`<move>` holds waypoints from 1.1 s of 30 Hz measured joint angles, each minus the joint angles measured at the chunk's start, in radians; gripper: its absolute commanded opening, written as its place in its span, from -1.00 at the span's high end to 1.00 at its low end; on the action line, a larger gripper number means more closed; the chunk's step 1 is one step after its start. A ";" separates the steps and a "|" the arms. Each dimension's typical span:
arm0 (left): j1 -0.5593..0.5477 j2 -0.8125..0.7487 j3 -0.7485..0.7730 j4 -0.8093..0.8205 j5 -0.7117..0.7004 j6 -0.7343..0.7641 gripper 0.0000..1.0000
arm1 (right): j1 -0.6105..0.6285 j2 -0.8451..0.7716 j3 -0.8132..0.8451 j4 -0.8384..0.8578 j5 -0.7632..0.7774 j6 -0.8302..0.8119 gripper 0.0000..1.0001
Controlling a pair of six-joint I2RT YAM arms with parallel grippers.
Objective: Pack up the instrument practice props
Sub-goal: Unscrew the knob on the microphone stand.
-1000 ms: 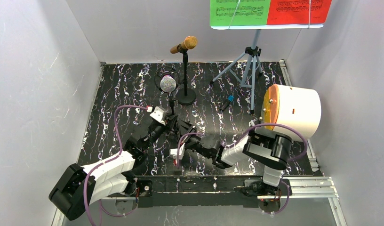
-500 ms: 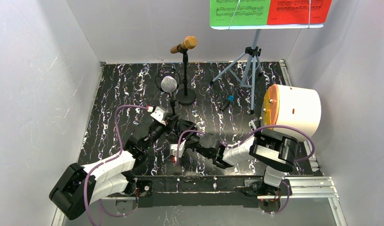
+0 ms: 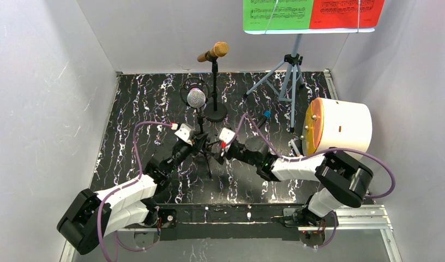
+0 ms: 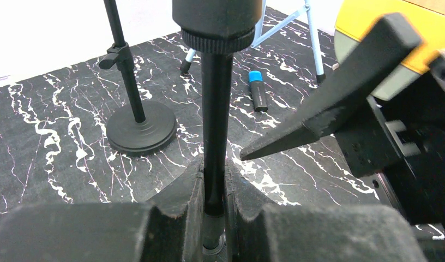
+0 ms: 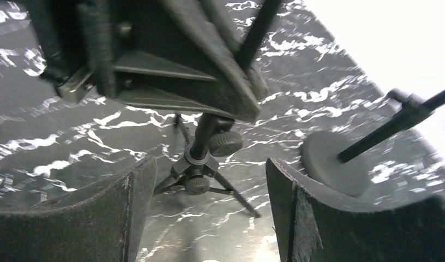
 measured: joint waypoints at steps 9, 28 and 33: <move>0.000 0.000 0.000 0.000 0.000 0.000 1.00 | -0.203 0.023 0.000 0.111 -0.253 0.682 -0.57; 0.000 0.000 0.000 0.000 0.000 0.000 1.00 | -0.280 0.230 0.026 0.315 -0.380 1.281 -0.15; 0.000 0.000 0.000 0.000 0.000 0.000 1.00 | -0.292 0.270 0.050 0.358 -0.399 1.347 -0.08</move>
